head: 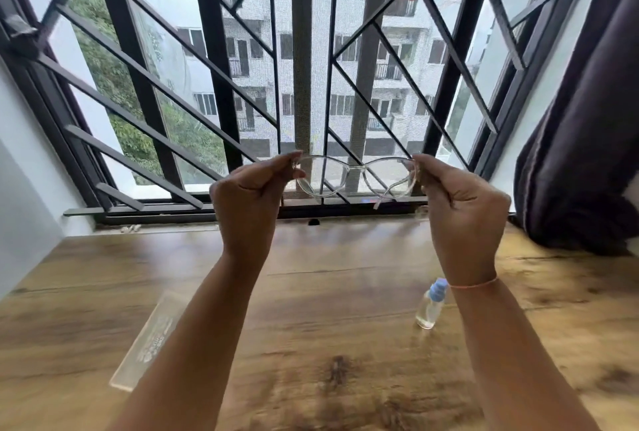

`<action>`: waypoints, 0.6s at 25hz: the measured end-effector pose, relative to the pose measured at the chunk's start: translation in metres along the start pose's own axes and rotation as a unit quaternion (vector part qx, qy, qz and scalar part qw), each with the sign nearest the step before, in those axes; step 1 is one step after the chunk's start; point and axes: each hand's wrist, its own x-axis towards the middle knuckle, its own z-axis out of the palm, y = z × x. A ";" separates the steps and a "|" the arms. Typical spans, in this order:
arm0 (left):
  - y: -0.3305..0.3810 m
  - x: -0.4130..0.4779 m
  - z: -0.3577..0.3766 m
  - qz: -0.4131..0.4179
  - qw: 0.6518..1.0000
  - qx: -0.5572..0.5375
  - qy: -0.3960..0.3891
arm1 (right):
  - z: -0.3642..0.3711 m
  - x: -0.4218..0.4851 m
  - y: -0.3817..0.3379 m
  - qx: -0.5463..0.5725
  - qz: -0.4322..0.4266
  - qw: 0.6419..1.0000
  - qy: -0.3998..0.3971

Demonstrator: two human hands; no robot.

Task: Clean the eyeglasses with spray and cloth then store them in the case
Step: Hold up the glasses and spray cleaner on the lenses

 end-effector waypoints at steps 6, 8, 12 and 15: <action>0.015 0.005 -0.003 0.022 1.000 0.002 -0.002 | -0.006 -0.001 -0.004 0.012 -0.009 1.000 0.010; 0.012 0.005 -0.002 0.028 0.999 0.014 -0.005 | -0.005 -0.002 -0.001 0.016 -0.012 1.000 0.008; -0.010 -0.005 0.001 0.005 1.000 0.025 -0.010 | 0.006 -0.009 0.017 0.013 0.011 1.000 -0.011; -0.025 -0.015 0.007 -0.042 0.998 0.042 -0.017 | 0.015 -0.016 0.035 -0.006 0.013 0.999 -0.031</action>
